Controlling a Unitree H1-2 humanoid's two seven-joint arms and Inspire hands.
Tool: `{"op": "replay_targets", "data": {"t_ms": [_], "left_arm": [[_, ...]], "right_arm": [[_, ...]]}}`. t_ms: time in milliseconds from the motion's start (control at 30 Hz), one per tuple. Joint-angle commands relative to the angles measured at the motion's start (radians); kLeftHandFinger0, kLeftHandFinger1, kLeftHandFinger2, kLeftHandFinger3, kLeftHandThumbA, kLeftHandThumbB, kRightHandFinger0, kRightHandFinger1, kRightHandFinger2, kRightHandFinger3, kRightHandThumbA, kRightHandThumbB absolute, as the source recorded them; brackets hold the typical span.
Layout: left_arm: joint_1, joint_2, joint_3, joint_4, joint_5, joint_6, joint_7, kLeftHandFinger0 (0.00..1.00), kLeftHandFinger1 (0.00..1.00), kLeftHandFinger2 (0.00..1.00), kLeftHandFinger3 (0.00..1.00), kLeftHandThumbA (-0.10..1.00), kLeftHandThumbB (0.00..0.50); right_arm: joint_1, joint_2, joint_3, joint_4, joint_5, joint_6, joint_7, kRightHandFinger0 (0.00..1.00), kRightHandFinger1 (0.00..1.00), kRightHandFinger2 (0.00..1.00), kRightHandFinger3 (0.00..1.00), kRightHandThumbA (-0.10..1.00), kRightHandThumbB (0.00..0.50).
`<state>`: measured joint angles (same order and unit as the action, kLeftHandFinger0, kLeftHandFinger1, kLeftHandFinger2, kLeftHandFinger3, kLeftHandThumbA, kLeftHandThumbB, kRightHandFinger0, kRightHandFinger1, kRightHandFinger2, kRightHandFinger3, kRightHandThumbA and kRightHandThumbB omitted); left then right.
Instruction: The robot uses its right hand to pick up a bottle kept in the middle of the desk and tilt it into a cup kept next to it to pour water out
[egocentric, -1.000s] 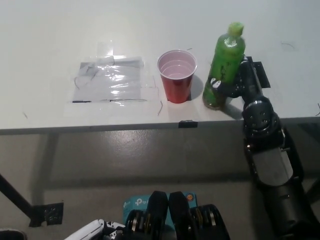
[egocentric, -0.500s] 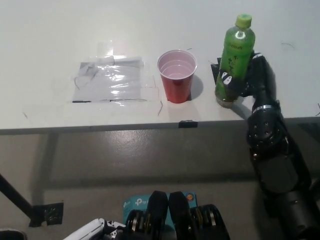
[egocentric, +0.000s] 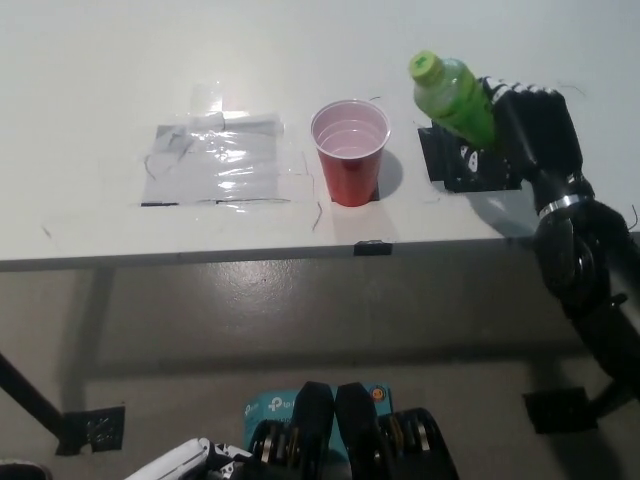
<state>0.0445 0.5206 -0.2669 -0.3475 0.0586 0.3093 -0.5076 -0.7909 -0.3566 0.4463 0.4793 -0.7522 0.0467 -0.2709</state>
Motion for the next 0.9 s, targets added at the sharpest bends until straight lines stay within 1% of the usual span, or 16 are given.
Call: {"op": "replay_targets", "data": {"t_ms": [0,33,133,200,267,333,433,500,567,600,633,700,733,767,833,867], "left_arm": [[-0.010,0.024,0.006,-0.028,-0.005,0.011,-0.019,0.70,0.76,0.80,1.00,1.00,0.443],[-0.010,0.023,0.007,-0.027,-0.005,0.011,-0.018,0.70,0.76,0.80,1.00,1.00,0.445],[-0.005,0.023,0.007,-0.030,-0.003,0.014,-0.017,0.69,0.75,0.80,1.00,1.00,0.454],[-0.006,0.024,0.006,-0.026,-0.001,0.017,-0.018,0.69,0.75,0.80,1.00,1.00,0.468],[-0.006,0.024,0.007,-0.024,-0.005,0.012,-0.020,0.68,0.75,0.80,1.00,1.00,0.457],[-0.008,0.025,0.003,-0.018,-0.002,-0.003,-0.022,0.68,0.75,0.80,1.00,1.00,0.465],[-0.008,0.025,0.003,-0.019,0.001,0.002,-0.021,0.68,0.75,0.80,1.00,1.00,0.470],[-0.014,0.028,0.001,-0.018,0.000,0.010,-0.026,0.69,0.76,0.81,1.00,1.00,0.489],[-0.013,0.028,0.003,-0.025,0.000,0.013,-0.026,0.69,0.76,0.80,1.00,1.00,0.484],[-0.013,0.027,0.004,-0.025,0.000,0.013,-0.026,0.69,0.75,0.80,1.00,1.00,0.494],[-0.013,0.028,0.004,-0.031,-0.002,0.013,-0.029,0.69,0.75,0.80,1.00,1.00,0.477],[-0.013,0.028,0.003,-0.030,-0.001,0.011,-0.030,0.69,0.76,0.80,1.00,1.00,0.476],[-0.011,0.023,0.006,-0.026,-0.003,0.010,-0.027,0.69,0.75,0.79,1.00,1.00,0.482],[-0.012,0.024,0.006,-0.027,-0.003,0.011,-0.028,0.69,0.75,0.79,1.00,1.00,0.468],[-0.015,0.025,0.006,-0.029,0.001,0.011,-0.029,0.69,0.75,0.79,1.00,1.00,0.474],[-0.015,0.024,0.007,-0.027,0.000,0.014,-0.029,0.69,0.75,0.79,1.00,1.00,0.477]], "right_arm": [[-0.098,-0.027,0.019,-0.042,-0.081,-0.050,0.001,0.00,0.00,0.00,0.40,0.01,0.090],[-0.102,-0.027,0.022,-0.044,-0.085,-0.037,0.017,0.00,0.00,0.00,0.40,0.01,0.109],[-0.113,-0.022,0.029,-0.039,-0.090,-0.019,0.057,0.00,0.00,0.00,0.41,-0.02,0.106],[-0.127,-0.019,0.037,-0.036,-0.095,0.014,0.119,0.00,0.00,0.02,0.43,0.04,0.063],[-0.139,-0.022,0.048,-0.037,-0.114,0.023,0.144,0.00,0.00,0.04,0.43,0.05,0.069],[-0.158,-0.027,0.069,-0.029,-0.146,0.048,0.190,0.00,0.01,0.08,0.51,0.02,0.135],[-0.169,-0.030,0.078,-0.027,-0.163,0.058,0.212,0.00,0.01,0.09,0.51,0.01,0.130],[-0.195,-0.045,0.098,0.011,-0.193,0.033,0.198,0.00,0.00,0.09,0.45,-0.04,0.172],[-0.215,-0.060,0.119,0.027,-0.218,0.027,0.221,0.00,0.01,0.10,0.44,-0.04,0.167],[-0.216,-0.061,0.119,0.028,-0.219,0.027,0.222,0.01,0.08,0.16,0.41,-0.09,0.148],[-0.240,-0.082,0.154,0.059,-0.279,0.017,0.184,0.00,0.10,0.16,0.31,-0.04,0.166],[-0.246,-0.087,0.168,0.065,-0.292,0.023,0.181,0.00,0.11,0.18,0.28,-0.02,0.158],[-0.266,-0.102,0.190,0.078,-0.324,0.023,0.188,0.00,0.15,0.24,0.20,0.01,0.133],[-0.271,-0.105,0.197,0.087,-0.335,0.017,0.168,0.00,0.13,0.26,0.13,-0.02,0.144],[-0.296,-0.118,0.230,0.107,-0.379,0.027,0.162,0.00,0.11,0.32,0.12,0.01,0.108],[-0.313,-0.124,0.230,0.127,-0.372,0.000,0.124,0.00,0.08,0.31,0.00,-0.05,0.079]]}}
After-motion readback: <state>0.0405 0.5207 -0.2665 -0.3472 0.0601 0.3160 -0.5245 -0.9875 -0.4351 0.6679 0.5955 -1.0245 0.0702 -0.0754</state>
